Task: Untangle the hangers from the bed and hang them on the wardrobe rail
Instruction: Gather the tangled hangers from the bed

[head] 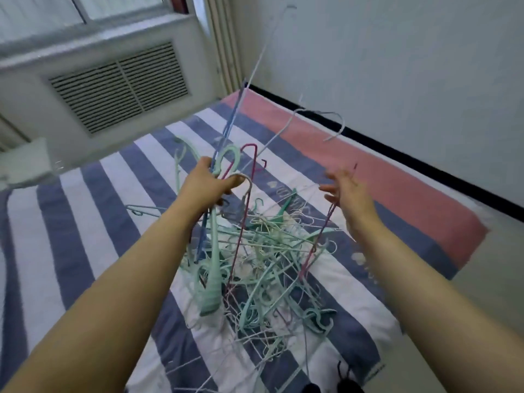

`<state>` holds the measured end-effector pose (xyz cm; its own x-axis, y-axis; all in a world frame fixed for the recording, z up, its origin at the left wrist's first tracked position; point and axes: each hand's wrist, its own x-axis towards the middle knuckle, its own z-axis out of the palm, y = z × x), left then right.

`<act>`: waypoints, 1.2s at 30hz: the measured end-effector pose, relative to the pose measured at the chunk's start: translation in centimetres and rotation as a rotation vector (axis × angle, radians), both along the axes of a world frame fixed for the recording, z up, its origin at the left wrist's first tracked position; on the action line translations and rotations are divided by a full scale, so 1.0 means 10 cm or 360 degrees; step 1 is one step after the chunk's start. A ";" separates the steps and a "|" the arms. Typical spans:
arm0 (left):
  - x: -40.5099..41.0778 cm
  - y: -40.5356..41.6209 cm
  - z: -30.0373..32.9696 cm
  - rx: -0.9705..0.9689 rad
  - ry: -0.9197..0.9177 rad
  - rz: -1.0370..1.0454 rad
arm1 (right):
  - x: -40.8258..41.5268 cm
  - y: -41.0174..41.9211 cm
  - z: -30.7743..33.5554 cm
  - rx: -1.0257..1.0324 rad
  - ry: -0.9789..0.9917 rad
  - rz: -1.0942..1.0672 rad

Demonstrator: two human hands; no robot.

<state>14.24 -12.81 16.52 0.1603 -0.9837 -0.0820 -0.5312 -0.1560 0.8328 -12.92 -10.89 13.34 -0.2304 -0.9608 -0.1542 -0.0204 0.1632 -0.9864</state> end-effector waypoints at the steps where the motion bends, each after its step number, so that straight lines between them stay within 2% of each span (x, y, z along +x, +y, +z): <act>1: 0.04 0.00 0.12 -0.0074 0.0028 0.0050 | 0.01 -0.01 0.06 -0.0051 -0.0021 -0.0023; 4: 0.19 -0.04 0.35 -0.0244 0.0067 0.0223 | -0.01 -0.04 0.21 -0.0176 0.0017 -0.0002; 6: 0.26 -0.02 0.38 -0.0262 0.0044 0.0250 | -0.04 -0.02 0.26 -0.0118 0.0104 0.0055; 13: 0.36 0.27 -0.21 0.0196 0.0157 0.0160 | -0.13 0.20 0.00 -0.0049 0.0748 0.0097; 17: 0.34 0.40 -0.54 0.0378 0.0202 0.0166 | -0.18 0.24 -0.23 -0.0025 0.0685 -0.0019; 20: 0.28 0.42 -0.62 0.0397 0.0331 0.0218 | -0.21 0.30 -0.34 0.0033 0.0623 -0.0130; 22: 0.23 0.40 -0.65 0.0411 0.0450 0.0264 | -0.13 0.35 -0.37 -0.0006 0.0710 -0.0024; 26: 0.06 0.37 -0.69 0.0562 0.0629 0.0226 | 0.28 0.53 -0.39 -0.0073 0.0880 0.0519; 29: -0.19 0.48 -0.65 0.0828 0.0834 0.0006 | 0.60 0.65 -0.37 -0.0083 0.0754 0.0755; 32: -0.35 0.62 -0.65 0.0997 0.1066 -0.0137 | 0.74 0.62 -0.46 -0.0062 0.0619 0.0746; 34: -0.37 0.70 -0.70 0.1050 0.1284 -0.0141 | 0.71 0.56 -0.52 0.0119 0.0309 0.0640; 36: -0.41 0.77 -0.81 0.1031 0.1365 -0.0141 | 0.65 0.52 -0.59 0.0326 -0.0033 0.0511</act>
<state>10.16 -5.06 8.43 -0.2681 -0.7179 -0.6425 0.1589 -0.6907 0.7055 -6.38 -5.69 7.41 0.0823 -0.9324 -0.3518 -0.0830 0.3454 -0.9348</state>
